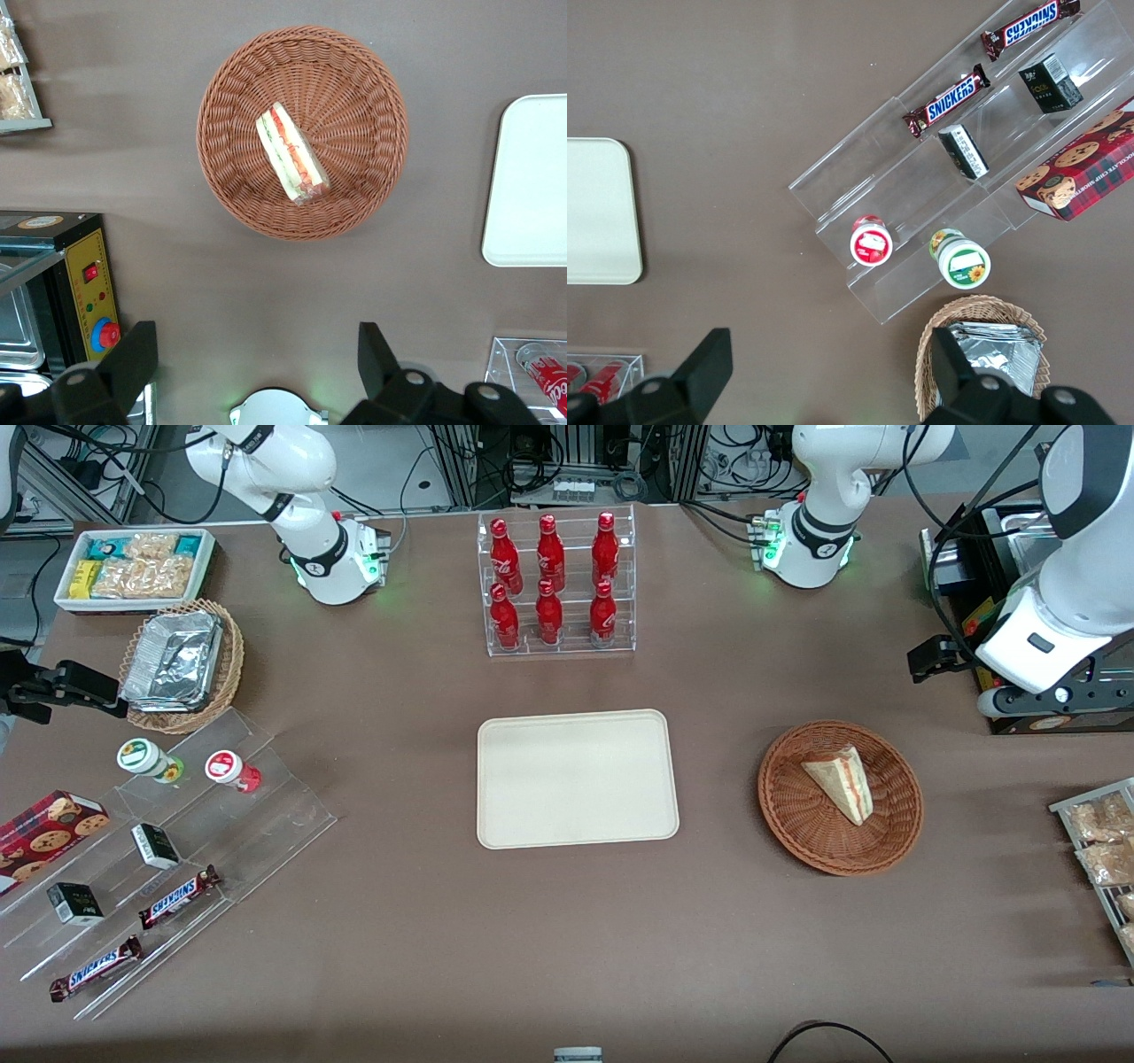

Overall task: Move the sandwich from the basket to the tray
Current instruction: 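Move the left gripper over the wicker basket toward the sandwich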

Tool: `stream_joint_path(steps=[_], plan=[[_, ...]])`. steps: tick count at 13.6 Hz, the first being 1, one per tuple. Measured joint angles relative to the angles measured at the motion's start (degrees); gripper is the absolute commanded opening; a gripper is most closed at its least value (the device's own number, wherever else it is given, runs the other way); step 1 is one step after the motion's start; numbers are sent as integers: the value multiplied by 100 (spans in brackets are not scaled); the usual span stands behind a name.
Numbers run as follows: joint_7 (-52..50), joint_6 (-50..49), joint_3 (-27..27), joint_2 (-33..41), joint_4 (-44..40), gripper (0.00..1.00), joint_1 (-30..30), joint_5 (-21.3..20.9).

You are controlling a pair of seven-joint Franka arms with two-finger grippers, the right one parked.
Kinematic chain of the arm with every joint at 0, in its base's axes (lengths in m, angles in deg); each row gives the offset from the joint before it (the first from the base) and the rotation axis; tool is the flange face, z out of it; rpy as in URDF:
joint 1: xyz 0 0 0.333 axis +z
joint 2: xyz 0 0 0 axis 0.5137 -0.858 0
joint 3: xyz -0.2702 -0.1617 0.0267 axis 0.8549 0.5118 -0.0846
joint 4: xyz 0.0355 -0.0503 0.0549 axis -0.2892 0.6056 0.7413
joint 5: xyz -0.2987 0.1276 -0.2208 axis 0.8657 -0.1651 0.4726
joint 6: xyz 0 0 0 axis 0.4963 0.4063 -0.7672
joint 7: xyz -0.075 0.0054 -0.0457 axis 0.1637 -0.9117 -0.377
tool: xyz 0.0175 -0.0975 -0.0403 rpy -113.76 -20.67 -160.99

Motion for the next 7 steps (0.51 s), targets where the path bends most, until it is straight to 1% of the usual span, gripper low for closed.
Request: stream_joint_path(steps=[4,7], plan=[[0,102,-5,-23,10,100,0,0],[0,385,-10,-121,133,100,2,142]])
